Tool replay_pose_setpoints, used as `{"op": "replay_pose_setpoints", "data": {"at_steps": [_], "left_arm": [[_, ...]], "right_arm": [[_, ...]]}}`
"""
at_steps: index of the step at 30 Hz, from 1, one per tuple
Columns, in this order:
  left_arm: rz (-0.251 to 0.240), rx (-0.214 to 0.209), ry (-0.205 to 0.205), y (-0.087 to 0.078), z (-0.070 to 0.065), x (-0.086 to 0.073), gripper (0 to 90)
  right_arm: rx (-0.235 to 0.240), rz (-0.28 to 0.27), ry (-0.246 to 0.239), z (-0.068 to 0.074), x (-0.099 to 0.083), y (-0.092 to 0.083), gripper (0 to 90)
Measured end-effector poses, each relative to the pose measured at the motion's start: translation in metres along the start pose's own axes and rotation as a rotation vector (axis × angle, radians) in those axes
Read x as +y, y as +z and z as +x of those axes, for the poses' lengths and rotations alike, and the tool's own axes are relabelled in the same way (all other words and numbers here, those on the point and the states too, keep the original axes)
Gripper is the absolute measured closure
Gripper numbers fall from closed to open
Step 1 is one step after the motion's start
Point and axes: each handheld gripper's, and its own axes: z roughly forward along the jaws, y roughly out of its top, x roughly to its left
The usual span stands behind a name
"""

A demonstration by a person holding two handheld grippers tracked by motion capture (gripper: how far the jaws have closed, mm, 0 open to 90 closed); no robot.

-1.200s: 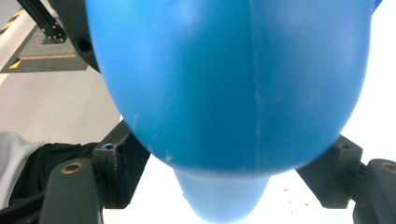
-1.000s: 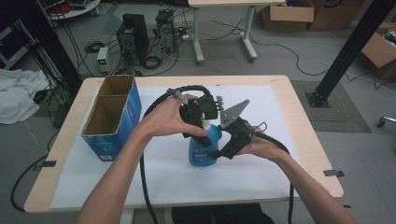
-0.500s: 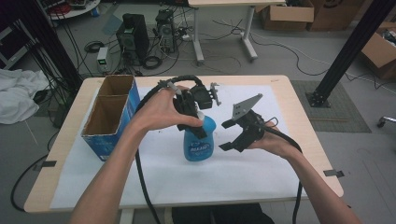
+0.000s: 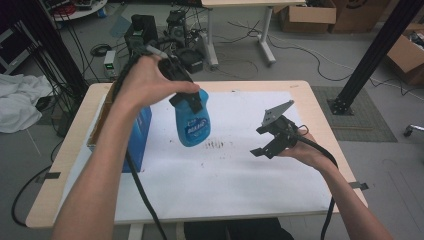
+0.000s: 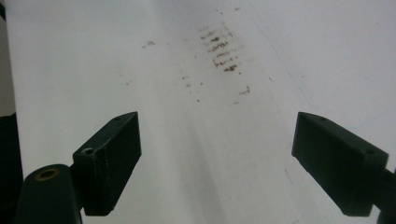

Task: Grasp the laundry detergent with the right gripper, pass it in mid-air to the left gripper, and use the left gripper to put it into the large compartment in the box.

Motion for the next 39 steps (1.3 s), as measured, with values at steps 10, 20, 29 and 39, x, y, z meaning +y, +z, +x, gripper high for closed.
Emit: {"op": "replay_pose_setpoints", "data": {"at_steps": [10, 20, 29, 39], "left_arm": [[-0.014, 0.111, -0.315, -0.051, 0.042, -0.024, 38.0], [-0.003, 0.188, -0.532, -0.074, 0.078, -0.058, 38.0], [0.019, 0.245, -0.719, -0.064, 0.109, -0.09, 38.1], [0.045, 0.28, -0.785, -0.033, 0.125, -0.107, 38.1]], "right_arm": [[-0.028, 0.032, 0.022, -0.007, -0.006, -0.004, 15.9], [-0.034, 0.098, 0.019, -0.007, -0.004, -0.009, 16.4], [-0.047, 0.11, 0.009, -0.005, -0.005, -0.012, 15.9], [-0.052, 0.124, 0.011, -0.004, -0.008, -0.01, 15.8]]}}
